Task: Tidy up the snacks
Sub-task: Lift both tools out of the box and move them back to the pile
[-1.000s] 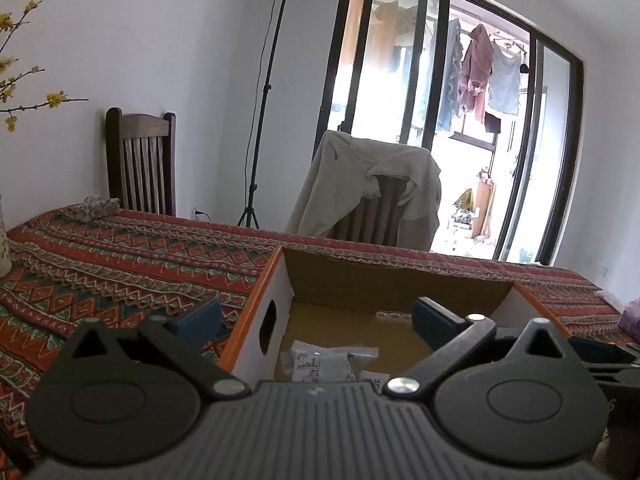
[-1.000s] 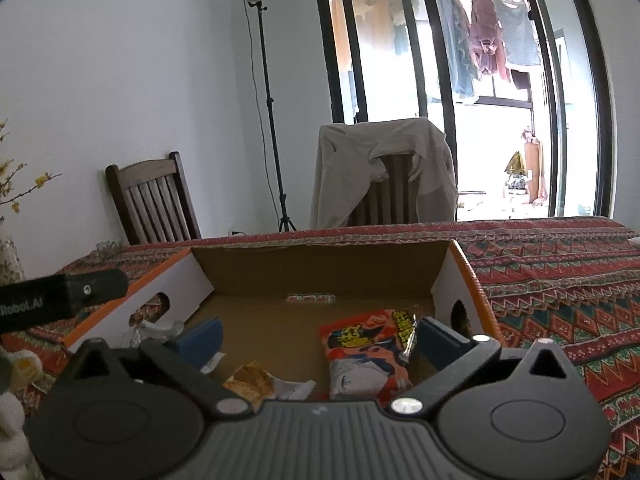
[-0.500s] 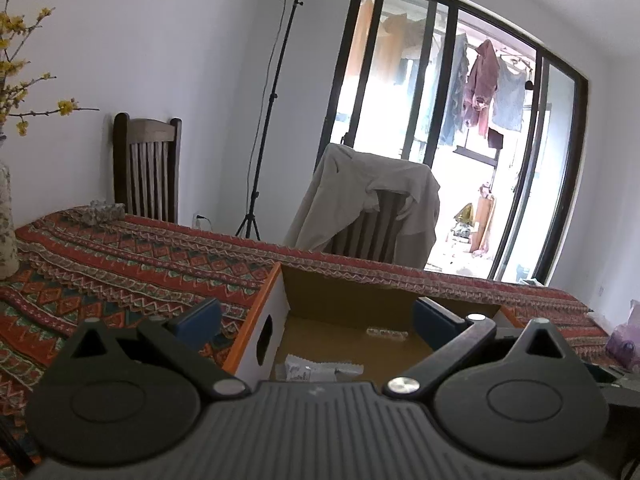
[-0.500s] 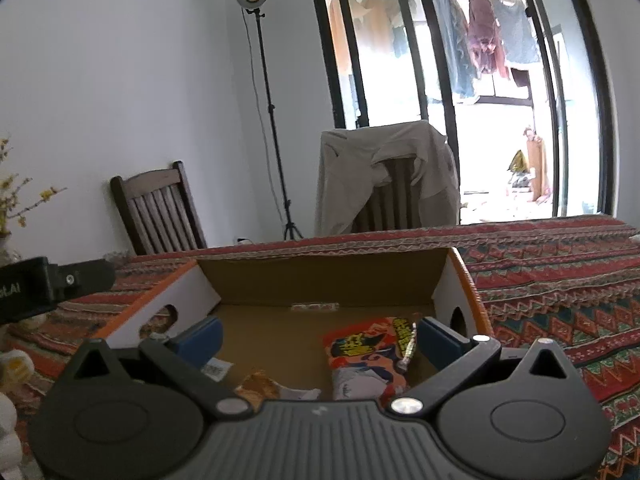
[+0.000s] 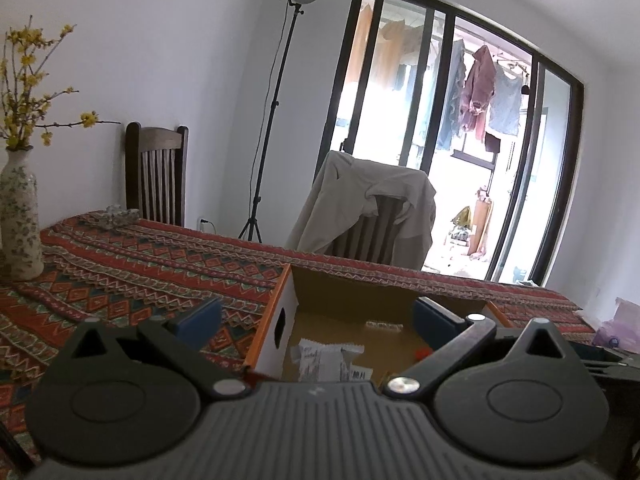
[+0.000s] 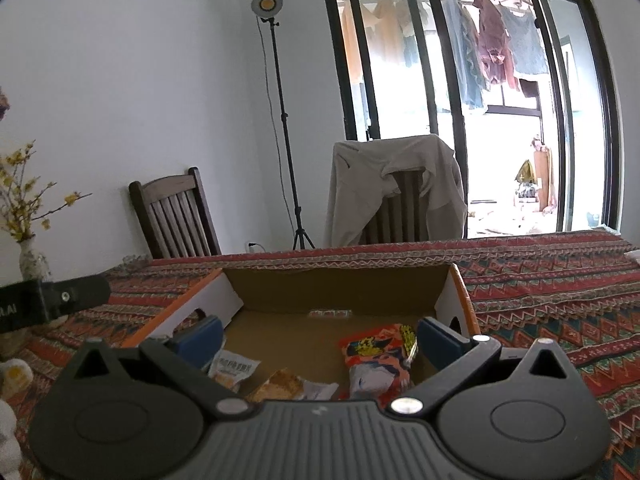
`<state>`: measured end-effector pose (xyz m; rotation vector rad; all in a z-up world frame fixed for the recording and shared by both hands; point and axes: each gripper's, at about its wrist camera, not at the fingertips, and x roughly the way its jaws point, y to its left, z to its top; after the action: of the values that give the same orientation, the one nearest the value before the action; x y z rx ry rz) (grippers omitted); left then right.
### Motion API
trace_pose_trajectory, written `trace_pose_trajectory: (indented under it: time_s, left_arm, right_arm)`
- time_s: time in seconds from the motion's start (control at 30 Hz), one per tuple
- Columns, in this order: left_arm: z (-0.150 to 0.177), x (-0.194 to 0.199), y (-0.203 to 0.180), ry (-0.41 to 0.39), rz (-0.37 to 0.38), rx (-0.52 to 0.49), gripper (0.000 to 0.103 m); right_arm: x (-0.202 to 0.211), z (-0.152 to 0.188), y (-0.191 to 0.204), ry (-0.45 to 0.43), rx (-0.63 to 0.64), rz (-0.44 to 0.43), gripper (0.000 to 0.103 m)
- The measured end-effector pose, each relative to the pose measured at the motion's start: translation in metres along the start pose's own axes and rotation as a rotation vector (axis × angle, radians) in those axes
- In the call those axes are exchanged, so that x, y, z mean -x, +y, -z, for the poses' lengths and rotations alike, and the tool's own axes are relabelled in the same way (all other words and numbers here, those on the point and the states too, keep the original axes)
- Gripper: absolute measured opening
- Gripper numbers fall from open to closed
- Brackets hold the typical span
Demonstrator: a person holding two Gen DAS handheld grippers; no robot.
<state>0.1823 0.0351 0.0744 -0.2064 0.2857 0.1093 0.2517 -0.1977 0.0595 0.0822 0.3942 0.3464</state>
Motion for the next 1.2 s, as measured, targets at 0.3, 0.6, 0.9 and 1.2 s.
trace_pose_trajectory:
  time_s: [0.3,0.6,0.9,1.2]
  left_arm:
    - [0.017,0.042,0.013,0.011,0.003,-0.015,0.103]
    - [0.047,0.084,0.024,0.038,0.014,-0.006,0.103]
    - [0.072,0.115,0.029,0.058,0.026,-0.022,0.103]
    - [0.104,0.136,0.04,0.121,0.033,-0.022,0.103]
  right_arm:
    - [0.04,0.026,0.011,0.032,0.021,-0.017,0.103]
    - [0.076,0.054,0.015,0.069,0.009,-0.039,0.103]
    - [0.112,0.084,0.016,0.089,0.019,-0.062,0.103]
    - [0.144,0.113,0.016,0.131,0.059,-0.051,0.103]
